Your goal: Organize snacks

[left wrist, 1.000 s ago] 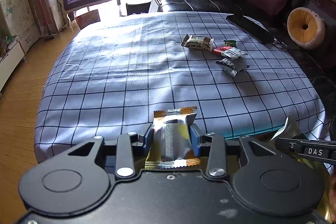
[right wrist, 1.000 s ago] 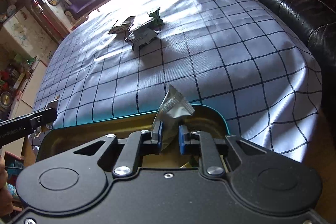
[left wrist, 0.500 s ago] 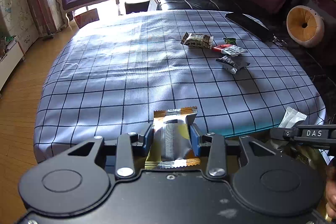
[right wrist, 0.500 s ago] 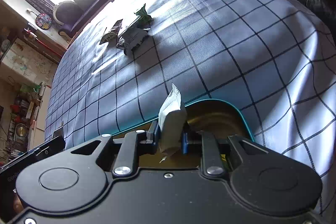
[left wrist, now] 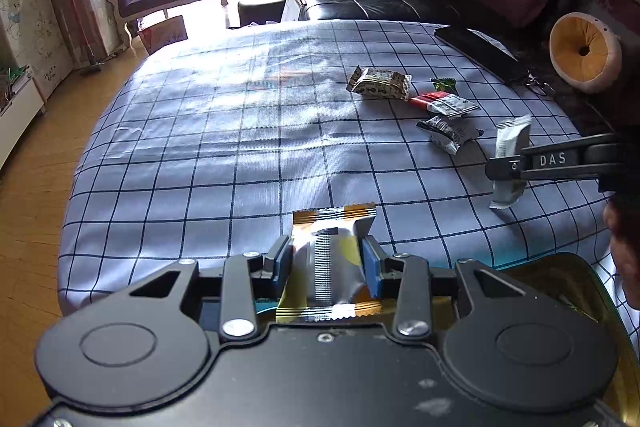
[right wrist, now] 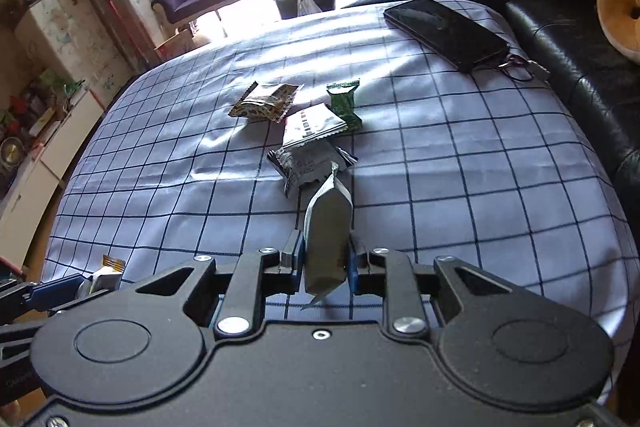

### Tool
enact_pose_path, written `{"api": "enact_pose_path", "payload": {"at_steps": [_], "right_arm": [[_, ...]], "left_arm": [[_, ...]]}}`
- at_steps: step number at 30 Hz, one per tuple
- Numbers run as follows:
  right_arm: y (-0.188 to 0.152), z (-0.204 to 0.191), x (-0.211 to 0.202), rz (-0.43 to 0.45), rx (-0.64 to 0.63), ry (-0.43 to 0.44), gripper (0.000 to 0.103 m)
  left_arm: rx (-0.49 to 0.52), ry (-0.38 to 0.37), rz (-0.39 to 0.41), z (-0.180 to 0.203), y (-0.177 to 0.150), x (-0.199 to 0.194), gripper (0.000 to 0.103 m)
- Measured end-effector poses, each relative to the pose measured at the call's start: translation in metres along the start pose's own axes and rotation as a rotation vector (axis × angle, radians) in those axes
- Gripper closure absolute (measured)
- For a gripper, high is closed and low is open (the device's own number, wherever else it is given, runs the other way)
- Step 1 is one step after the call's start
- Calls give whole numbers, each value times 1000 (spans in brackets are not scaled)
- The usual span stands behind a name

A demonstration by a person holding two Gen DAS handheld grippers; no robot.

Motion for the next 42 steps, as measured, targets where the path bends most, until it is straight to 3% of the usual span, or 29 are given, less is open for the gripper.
{"api": "enact_pose_path", "payload": {"at_steps": [7, 12, 16, 29, 30, 32, 33, 42], "right_arm": [[4, 23, 4, 79, 25, -165, 59], [1, 18, -2, 112, -13, -176, 54], [1, 19, 9, 106, -57, -245, 54], [-5, 22, 16, 119, -76, -249, 54], [-5, 22, 15, 118, -75, -249, 56], [-4, 21, 14, 117, -86, -246, 72], [-4, 20, 13, 116, -88, -244, 73], [-4, 8, -23, 116, -10, -115, 74]], "left_arm": [[5, 4, -12, -1, 3, 8, 63], [3, 7, -10, 0, 9, 17, 63], [-26, -14, -16, -4, 18, 27, 63], [-55, 33, -90, -10, 24, 72, 63], [-48, 40, -86, -9, 25, 72, 63], [-39, 51, -81, -8, 26, 72, 63], [-39, 51, -81, -8, 27, 72, 65], [-25, 63, -25, -5, 38, 37, 67]]}}
Point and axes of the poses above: each gripper's, at about its wrist camera, not at the fingertips, and x roughly the way its jaws point, z to its right, y to its top, the point moved 4 cm from there along x, roughly the way its jaws point, and after that the axes turned 2 degrees about x, right-handed, at the moved point
